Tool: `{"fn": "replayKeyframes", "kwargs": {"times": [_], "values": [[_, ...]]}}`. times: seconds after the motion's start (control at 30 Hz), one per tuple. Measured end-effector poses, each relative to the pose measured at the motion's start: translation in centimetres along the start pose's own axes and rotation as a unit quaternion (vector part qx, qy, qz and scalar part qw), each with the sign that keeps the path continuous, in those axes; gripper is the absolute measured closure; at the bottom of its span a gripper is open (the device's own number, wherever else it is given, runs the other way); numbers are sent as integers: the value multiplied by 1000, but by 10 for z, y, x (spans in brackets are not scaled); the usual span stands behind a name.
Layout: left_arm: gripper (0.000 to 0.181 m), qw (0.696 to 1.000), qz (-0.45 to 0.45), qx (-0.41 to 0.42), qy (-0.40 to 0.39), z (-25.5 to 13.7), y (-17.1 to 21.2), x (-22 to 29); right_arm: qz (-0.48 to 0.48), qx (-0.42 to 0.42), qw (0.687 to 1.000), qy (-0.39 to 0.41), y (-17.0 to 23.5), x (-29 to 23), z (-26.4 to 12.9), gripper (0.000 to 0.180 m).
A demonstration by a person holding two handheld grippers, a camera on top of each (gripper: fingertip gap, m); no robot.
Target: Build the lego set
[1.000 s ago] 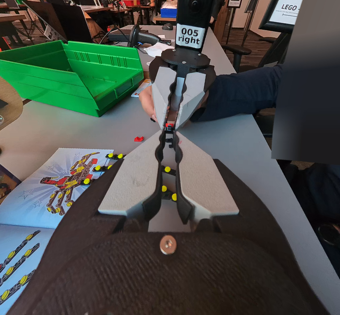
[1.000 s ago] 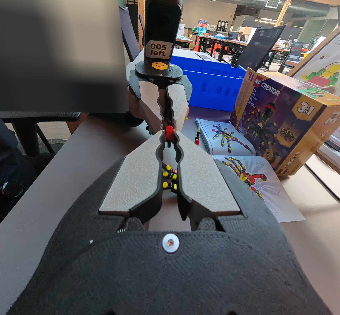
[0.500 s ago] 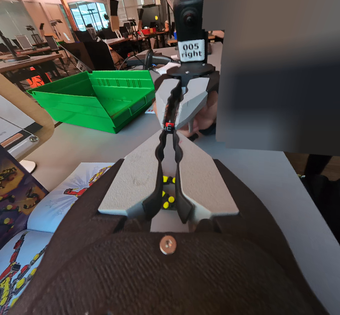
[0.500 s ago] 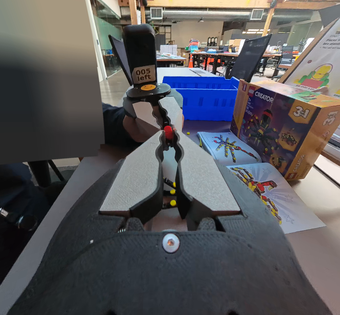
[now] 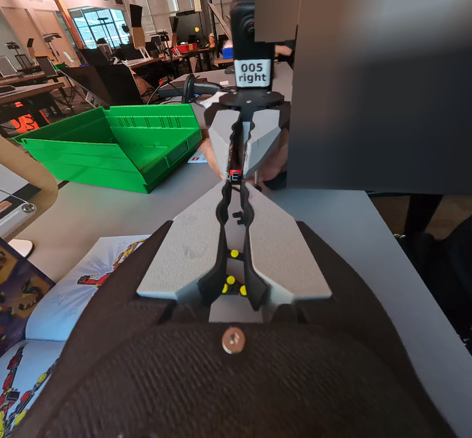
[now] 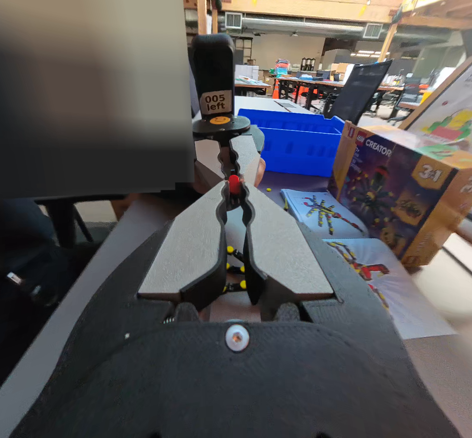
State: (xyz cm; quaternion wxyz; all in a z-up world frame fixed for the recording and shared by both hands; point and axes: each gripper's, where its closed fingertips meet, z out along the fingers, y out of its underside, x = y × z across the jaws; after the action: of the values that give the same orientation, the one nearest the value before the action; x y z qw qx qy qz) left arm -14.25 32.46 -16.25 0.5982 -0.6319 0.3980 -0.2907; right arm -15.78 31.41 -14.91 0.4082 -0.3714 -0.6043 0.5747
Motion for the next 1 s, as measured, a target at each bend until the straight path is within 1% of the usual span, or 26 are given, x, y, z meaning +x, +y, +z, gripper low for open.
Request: {"fn": "replayKeyframes", "kwargs": {"times": [0.07, 0.1, 0.13, 0.17, 0.2, 0.23, 0.27, 0.37, 0.47, 0.53, 0.57, 0.63, 0.73, 0.83, 1.0], "values": [[177, 1000, -3, 9, -3, -3, -4, -1, 61, 26, 998, -19, -4, 1, 2, 176], [177, 1000, -10, 16, 4, -4, -7, 0, 104, 42, 993, -41, -7, -1, 2, 176], [177, 1000, -12, 21, 9, -5, -9, 2, 152, 55, 985, -68, -9, -2, 2, 176], [178, 1000, -11, 22, 3, -4, -9, 1, 179, 70, 977, -89, -11, -2, 0, 175], [181, 1000, -12, 6, -10, -4, -3, -4, 204, 99, 968, -106, -18, -3, -3, 175], [181, 1000, -9, -8, -14, -4, 4, -6, 234, 129, 956, -117, -27, -1, -7, 175], [181, 1000, -16, -9, -17, -4, 7, -10, 250, 146, 951, -109, -32, 6, -11, 175], [181, 997, -75, 9, -10, -3, 6, -15, 211, 116, 970, -44, -22, 23, -16, 175], [181, 997, -77, 10, -14, -2, 9, -18, 196, 114, 974, -14, -25, 31, -23, 176], [181, 996, -81, 17, -19, -1, 8, -19, 188, 98, 977, 2, -20, 35, -22, 176], [181, 996, -88, 26, -18, -1, 6, -19, 190, 89, 978, 6, -16, 35, -20, 176], [174, 993, -110, 52, -9, -2, -2, -17, 198, 72, 977, 5, -7, 35, -15, 176], [173, 985, -144, 90, -9, -8, -13, -22, 197, 54, 979, -5, 0, 29, -8, 176], [173, 984, -152, 89, -28, -11, -12, -30, 196, 52, 979, -9, 1, 27, -6, 176], [172, 984, -155, 82, -18, -8, -9, -27, 205, 52, 977, -12, 2, 27, -5, 176]]}}
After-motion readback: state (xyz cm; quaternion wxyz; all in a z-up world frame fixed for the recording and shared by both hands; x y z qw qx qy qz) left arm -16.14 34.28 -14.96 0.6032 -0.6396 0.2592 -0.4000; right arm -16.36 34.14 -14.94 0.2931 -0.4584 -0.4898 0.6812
